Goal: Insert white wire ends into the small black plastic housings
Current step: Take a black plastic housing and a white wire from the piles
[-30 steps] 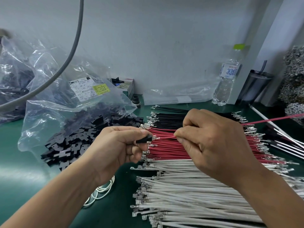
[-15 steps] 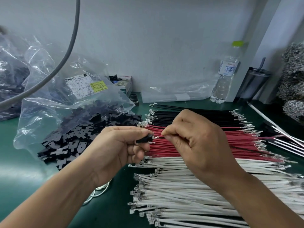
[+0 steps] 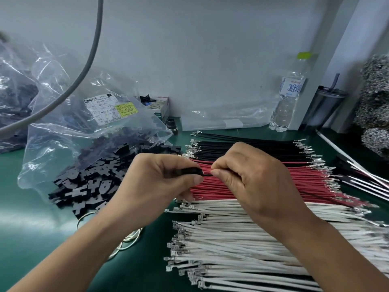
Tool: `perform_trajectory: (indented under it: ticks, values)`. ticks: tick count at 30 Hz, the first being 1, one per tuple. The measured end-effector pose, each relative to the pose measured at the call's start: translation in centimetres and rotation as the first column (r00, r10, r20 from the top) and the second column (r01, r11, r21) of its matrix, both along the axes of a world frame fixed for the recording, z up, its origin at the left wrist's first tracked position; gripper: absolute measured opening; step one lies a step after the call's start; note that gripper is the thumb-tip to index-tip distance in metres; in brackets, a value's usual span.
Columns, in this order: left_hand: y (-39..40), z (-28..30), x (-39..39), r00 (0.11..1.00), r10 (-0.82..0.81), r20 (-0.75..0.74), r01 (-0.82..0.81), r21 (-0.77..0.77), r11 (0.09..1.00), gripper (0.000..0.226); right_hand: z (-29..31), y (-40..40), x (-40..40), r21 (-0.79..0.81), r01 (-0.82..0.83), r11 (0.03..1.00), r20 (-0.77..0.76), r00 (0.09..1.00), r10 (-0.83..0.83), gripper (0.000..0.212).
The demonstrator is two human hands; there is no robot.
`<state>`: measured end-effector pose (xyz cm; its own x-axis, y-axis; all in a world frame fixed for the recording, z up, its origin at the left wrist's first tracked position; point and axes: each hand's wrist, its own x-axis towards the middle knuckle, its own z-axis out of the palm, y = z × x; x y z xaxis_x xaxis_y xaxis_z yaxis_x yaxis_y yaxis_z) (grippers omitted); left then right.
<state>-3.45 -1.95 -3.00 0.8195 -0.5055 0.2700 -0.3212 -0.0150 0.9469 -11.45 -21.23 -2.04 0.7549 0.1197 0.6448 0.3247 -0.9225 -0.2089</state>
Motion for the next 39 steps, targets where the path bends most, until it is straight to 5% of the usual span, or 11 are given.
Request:
perform_trajectory:
  ticks: [10,15,21,31,39]
  values:
    - [0.0,-0.2,-0.2,0.999,-0.037,0.011,0.037,-0.027,0.999,0.019,0.1,0.3,0.1,0.044,-0.055,0.998,-0.009,0.998,0.055,0.019]
    - [-0.1,-0.7,0.0,1.000,-0.011,0.023,0.011,0.000,1.000,0.016,1.8,0.1,-0.8,-0.142,0.076,0.987,0.022,0.997,-0.073,0.009]
    - [-0.1,-1.1,0.4,0.998,0.062,-0.023,-0.063,-0.018,0.998,0.018,-0.2,0.7,-2.8,-0.245,0.048,0.968,-0.291,0.949,-0.120,0.011]
    - [-0.3,-1.0,0.3,0.993,0.098,-0.061,-0.100,-0.019,0.995,0.017,-1.1,0.0,-2.5,-0.148,0.074,0.986,-0.349,0.929,-0.122,0.011]
    - [0.0,-0.5,0.5,0.990,0.057,-0.132,-0.068,-0.078,0.995,0.023,-0.4,-0.5,-2.9,0.131,0.082,0.988,-0.165,0.985,-0.060,0.011]
